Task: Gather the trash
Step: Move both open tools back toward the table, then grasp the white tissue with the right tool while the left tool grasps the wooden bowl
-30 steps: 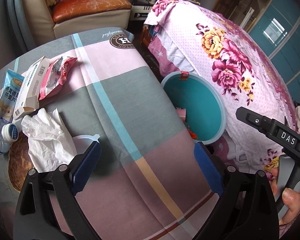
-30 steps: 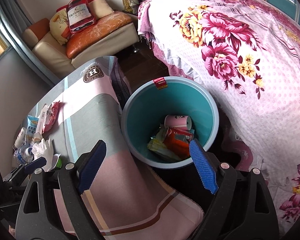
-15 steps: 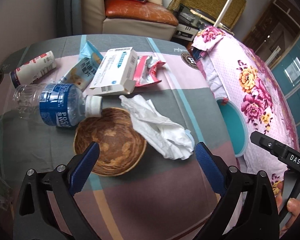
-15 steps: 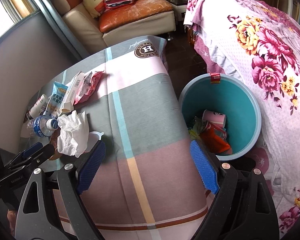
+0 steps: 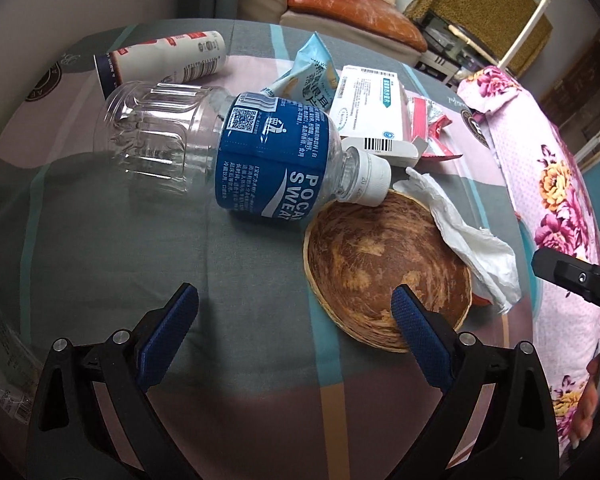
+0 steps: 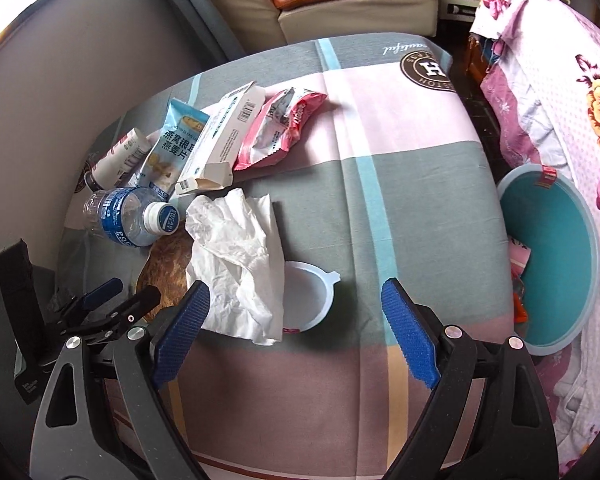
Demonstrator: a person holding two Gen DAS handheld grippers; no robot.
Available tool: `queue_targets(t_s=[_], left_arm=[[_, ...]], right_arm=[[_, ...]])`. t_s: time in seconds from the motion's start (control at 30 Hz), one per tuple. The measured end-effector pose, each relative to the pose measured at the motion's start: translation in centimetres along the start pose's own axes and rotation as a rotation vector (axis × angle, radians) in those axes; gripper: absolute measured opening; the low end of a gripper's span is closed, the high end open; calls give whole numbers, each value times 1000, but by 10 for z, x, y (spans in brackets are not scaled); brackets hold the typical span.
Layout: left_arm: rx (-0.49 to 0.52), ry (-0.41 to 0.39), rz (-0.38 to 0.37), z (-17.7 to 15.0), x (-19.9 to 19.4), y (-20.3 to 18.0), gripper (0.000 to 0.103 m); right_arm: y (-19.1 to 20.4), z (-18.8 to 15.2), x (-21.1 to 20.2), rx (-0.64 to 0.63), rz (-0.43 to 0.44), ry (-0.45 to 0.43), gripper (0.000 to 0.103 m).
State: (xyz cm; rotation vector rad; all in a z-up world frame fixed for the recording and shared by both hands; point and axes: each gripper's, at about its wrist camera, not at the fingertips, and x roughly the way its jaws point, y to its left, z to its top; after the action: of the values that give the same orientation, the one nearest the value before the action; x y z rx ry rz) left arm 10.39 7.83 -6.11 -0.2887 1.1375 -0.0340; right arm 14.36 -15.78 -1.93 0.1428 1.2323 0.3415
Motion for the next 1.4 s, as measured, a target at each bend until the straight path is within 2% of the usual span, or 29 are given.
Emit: queue_targets(t_s=[0.17, 0.3, 0.4, 0.47, 0.53, 0.57, 0.63, 0.73, 0.83, 0.93, 1.0, 1.07, 1.13, 1.17, 1.2, 1.27, 1.4], left_arm=[[1, 5, 7, -1, 5, 8, 97], [1, 12, 4, -2, 8, 13, 97], [11, 8, 6, -2, 8, 13, 98], [16, 6, 4, -1, 9, 11, 99], [27, 3, -6, 1, 11, 6, 99], [39, 2, -10, 1, 13, 2, 99], [77, 2, -7, 0, 16, -7, 99], [137, 0, 44, -7, 19, -19, 99], [161, -2, 64, -15, 18, -23, 98], [149, -9, 43, -18, 12, -23, 81], [137, 4, -17, -14, 10, -25, 56], [116, 10, -67, -9, 8, -26, 48], [110, -13, -69, -5, 8, -30, 37], [112, -11, -66, -3, 8, -33, 27], [124, -8, -67, -3, 7, -36, 21], [192, -19, -61, -7, 2, -50, 17], [305, -8, -56, -23, -6, -69, 17]], right_arm=[[10, 12, 28, 5, 28, 37, 83], [18, 18, 49, 3, 59, 85, 67], [21, 20, 59, 8, 91, 110, 61], [23, 20, 63, 10, 105, 119, 50], [26, 18, 64, 5, 129, 127, 24], [27, 16, 63, 3, 128, 127, 21], [27, 14, 56, -3, 110, 103, 19], [24, 10, 44, 3, 106, 69, 18], [17, 5, 31, 9, 114, 47, 16], [10, -4, 18, 16, 132, 31, 16], [5, -11, 13, 31, 149, 31, 16], [-2, -18, 8, 49, 155, 27, 16], [-8, -25, 1, 61, 154, 13, 16], [-12, -29, -1, 65, 150, 7, 16], [-15, -33, -4, 69, 147, 2, 16], [-22, -39, -10, 80, 146, -8, 16], [-38, -50, -19, 103, 141, -24, 16]])
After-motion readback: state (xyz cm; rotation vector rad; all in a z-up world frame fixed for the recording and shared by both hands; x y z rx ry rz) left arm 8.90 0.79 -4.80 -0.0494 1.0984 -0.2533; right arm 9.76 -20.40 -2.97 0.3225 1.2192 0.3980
